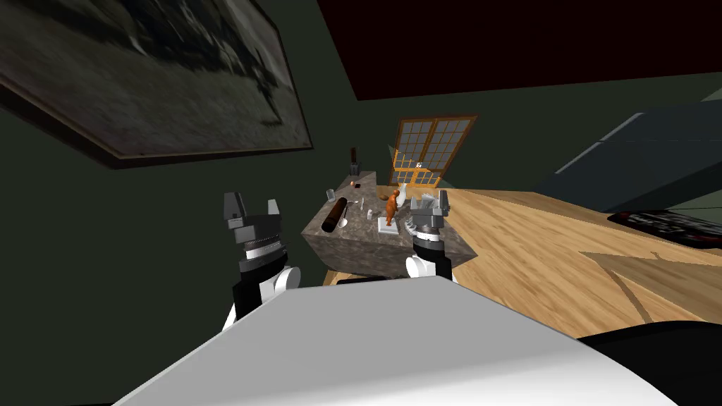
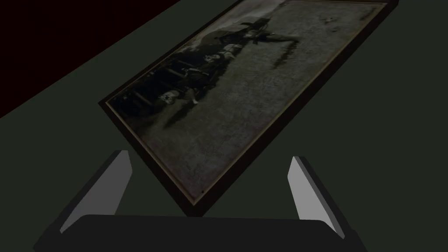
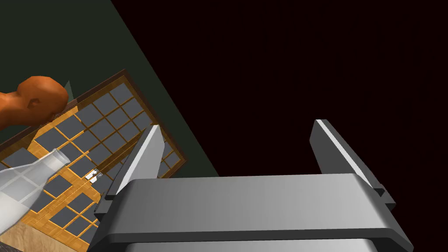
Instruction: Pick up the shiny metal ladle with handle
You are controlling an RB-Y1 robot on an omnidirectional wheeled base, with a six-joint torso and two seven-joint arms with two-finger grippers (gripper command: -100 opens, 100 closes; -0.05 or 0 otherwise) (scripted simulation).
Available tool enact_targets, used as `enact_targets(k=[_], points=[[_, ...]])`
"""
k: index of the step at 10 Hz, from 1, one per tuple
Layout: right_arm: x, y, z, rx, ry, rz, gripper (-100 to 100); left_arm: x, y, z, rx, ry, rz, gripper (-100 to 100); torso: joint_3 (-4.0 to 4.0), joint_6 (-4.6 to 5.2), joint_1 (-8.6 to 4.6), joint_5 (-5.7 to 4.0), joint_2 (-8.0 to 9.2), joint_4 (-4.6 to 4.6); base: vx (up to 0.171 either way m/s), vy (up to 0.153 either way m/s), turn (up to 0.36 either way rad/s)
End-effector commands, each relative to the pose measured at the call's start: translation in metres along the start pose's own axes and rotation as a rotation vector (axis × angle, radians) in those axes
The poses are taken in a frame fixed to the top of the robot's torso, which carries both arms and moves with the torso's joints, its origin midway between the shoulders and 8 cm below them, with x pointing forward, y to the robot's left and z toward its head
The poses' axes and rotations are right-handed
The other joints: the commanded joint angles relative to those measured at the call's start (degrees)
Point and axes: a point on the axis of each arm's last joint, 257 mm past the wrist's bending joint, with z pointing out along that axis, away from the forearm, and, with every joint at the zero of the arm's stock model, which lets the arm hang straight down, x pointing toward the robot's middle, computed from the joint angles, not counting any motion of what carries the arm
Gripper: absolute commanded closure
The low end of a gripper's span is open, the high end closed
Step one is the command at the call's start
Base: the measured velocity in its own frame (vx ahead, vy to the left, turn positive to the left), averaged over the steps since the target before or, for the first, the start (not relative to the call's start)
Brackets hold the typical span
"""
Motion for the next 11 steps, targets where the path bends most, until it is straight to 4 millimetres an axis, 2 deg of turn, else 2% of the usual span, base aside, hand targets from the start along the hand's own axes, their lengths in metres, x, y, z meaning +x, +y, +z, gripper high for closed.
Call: enact_targets(k=[1,3,6,9,10,11], points=[[0.000,0.000,0.000,0.000,0.000,0.000,0,0.003,0.004,0.002,-0.007,0.034,0.002,-100,0.00,0.00,0.00,0.00,0.00,0.00,-0.010,-0.008,-0.091],[0.000,0.000,0.000,0.000,0.000,0.000,0,0.007,0.014,0.005,-0.030,0.078,0.002,-100,0.03,0.02,-0.06,-0.01,0.06,0.01,-0.024,-0.025,-0.140],[0.000,0.000,0.000,0.000,0.000,0.000,0,0.004,0.041,0.010,-0.095,0.120,-0.010,-100,0.08,0.02,-0.15,-0.03,0.14,0.03,-0.043,-0.045,-0.208],[0.000,0.000,0.000,0.000,0.000,0.000,0,-0.011,0.076,0.017,-0.184,0.118,-0.031,-100,0.11,0.03,-0.28,-0.06,0.18,0.04,-0.054,-0.078,-0.283],[0.000,0.000,0.000,0.000,0.000,0.000,0,-0.011,0.078,0.016,-0.192,0.117,-0.035,-100,0.12,0.02,-0.28,-0.07,0.21,0.04,-0.033,-0.048,-0.092],[0.000,0.000,0.000,0.000,0.000,0.000,0,-0.019,0.091,0.018,-0.230,0.105,-0.048,-100,0.10,-0.02,-0.18,-0.05,0.17,0.04,-0.024,-0.049,-0.315]])
